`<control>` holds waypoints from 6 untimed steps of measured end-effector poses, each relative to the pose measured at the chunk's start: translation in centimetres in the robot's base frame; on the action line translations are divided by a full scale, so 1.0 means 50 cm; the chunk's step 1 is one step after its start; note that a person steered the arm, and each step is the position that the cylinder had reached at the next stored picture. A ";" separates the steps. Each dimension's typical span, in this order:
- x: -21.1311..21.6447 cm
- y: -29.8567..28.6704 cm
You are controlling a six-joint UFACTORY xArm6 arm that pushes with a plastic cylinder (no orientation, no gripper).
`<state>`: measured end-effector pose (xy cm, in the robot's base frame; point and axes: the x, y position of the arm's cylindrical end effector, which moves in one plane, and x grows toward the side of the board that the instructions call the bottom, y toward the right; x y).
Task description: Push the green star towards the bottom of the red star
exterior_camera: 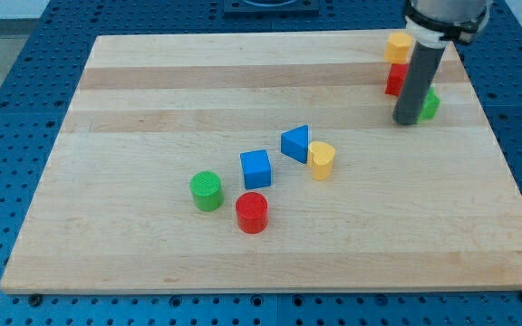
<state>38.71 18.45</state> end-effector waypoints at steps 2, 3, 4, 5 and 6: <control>-0.081 -0.005; -0.127 -0.002; -0.139 -0.002; -0.072 -0.030; 0.050 -0.029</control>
<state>41.23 16.99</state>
